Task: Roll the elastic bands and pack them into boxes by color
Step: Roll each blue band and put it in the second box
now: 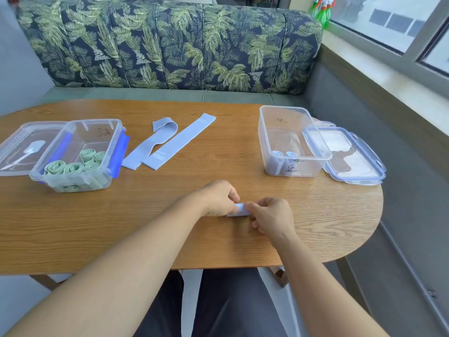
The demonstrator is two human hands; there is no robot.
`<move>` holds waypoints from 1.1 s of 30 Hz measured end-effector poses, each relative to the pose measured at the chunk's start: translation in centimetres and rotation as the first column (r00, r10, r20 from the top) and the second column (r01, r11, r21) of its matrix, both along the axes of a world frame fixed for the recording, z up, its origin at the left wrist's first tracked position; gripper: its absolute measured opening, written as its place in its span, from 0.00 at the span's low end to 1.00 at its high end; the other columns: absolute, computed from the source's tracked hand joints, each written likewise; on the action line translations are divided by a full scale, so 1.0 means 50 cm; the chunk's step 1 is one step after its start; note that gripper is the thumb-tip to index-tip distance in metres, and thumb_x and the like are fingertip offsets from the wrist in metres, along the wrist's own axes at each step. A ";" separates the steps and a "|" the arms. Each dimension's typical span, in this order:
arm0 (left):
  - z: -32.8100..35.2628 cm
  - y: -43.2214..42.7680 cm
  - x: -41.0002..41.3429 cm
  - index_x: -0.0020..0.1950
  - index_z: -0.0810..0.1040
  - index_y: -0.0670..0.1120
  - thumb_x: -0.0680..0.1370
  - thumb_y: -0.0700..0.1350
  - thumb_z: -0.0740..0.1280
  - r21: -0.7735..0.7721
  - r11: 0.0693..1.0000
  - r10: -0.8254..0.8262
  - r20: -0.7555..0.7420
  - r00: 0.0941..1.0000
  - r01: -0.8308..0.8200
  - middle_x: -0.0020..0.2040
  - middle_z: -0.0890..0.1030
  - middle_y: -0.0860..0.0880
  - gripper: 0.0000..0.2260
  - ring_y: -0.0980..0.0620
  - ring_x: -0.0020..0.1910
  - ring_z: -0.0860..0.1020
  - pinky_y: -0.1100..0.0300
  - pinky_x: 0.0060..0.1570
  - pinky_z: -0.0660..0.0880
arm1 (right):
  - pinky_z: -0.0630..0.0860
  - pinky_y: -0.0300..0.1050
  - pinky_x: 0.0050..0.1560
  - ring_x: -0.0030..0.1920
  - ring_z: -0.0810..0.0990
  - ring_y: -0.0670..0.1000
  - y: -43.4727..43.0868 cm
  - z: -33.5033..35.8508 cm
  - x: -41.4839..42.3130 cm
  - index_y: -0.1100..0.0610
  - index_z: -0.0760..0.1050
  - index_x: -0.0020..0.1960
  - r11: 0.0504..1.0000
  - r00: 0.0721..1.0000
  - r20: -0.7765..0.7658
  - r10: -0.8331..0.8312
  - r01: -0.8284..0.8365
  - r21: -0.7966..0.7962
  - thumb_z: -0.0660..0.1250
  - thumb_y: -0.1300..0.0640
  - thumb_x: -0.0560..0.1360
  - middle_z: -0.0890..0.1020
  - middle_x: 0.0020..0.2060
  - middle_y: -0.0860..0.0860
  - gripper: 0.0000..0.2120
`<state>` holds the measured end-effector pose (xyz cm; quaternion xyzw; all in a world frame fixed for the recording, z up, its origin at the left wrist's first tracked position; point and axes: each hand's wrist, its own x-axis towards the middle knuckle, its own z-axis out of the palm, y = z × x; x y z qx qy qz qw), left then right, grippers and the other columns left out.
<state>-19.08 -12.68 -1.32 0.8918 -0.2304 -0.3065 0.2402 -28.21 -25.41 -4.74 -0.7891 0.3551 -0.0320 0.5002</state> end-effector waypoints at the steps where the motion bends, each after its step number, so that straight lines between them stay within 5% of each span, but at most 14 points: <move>1: 0.002 -0.001 0.001 0.47 0.80 0.58 0.70 0.51 0.71 0.013 1.000 -0.029 -0.006 1.000 0.029 0.51 0.82 0.54 0.07 0.52 0.53 0.79 0.51 0.61 0.75 | 0.82 0.57 0.46 0.36 0.84 0.53 0.000 0.000 -0.001 0.52 0.79 0.37 1.000 1.000 0.001 0.001 -0.001 -0.004 0.72 0.48 0.71 0.80 0.24 0.47 0.08; 5: 0.004 0.003 -0.006 0.41 0.77 0.59 0.74 0.53 0.68 0.025 0.992 -0.126 0.012 0.992 0.126 0.49 0.79 0.55 0.03 0.52 0.52 0.77 0.47 0.65 0.70 | 0.82 0.57 0.48 0.41 0.84 0.53 0.005 -0.001 -0.012 0.51 0.79 0.44 0.999 0.999 0.025 0.038 -0.038 -0.029 0.71 0.49 0.70 0.84 0.35 0.49 0.06; 11: -0.018 0.026 -0.015 0.53 0.74 0.60 0.79 0.52 0.64 -0.053 0.989 -0.136 0.098 0.986 0.141 0.58 0.73 0.55 0.04 0.52 0.60 0.72 0.51 0.65 0.67 | 0.78 0.47 0.54 0.50 0.82 0.49 0.013 0.015 -0.022 0.54 0.77 0.63 0.985 0.982 0.092 0.164 -0.157 -0.078 0.66 0.54 0.75 0.83 0.51 0.49 0.17; 20: 0.025 0.023 -0.019 0.52 0.77 0.56 0.76 0.44 0.68 -0.368 0.928 0.001 0.181 0.983 0.067 0.55 0.76 0.52 0.08 0.53 0.53 0.77 0.54 0.58 0.75 | 0.81 0.54 0.51 0.42 0.82 0.49 0.007 0.083 0.000 0.55 0.83 0.48 0.990 0.952 0.275 0.131 -0.112 -0.085 0.70 0.59 0.73 0.85 0.41 0.50 0.05; 25: 0.055 0.009 -0.030 0.49 0.79 0.57 0.73 0.49 0.72 -0.435 0.899 0.081 0.262 0.962 0.043 0.47 0.81 0.58 0.06 0.60 0.48 0.79 0.58 0.51 0.77 | 0.75 0.41 0.39 0.35 0.78 0.45 0.003 0.128 0.001 0.55 0.83 0.47 0.964 0.938 0.284 0.199 -0.136 -0.227 0.68 0.61 0.74 0.81 0.34 0.45 0.06; 33: 0.069 -0.016 -0.024 0.53 0.83 0.55 0.74 0.48 0.73 -0.482 0.870 0.011 0.236 0.972 0.107 0.50 0.83 0.58 0.08 0.58 0.54 0.79 0.53 0.60 0.74 | 0.78 0.50 0.48 0.44 0.81 0.50 -0.032 0.165 -0.030 0.52 0.83 0.48 0.888 0.920 0.218 0.325 -0.217 -0.406 0.68 0.58 0.74 0.83 0.40 0.48 0.07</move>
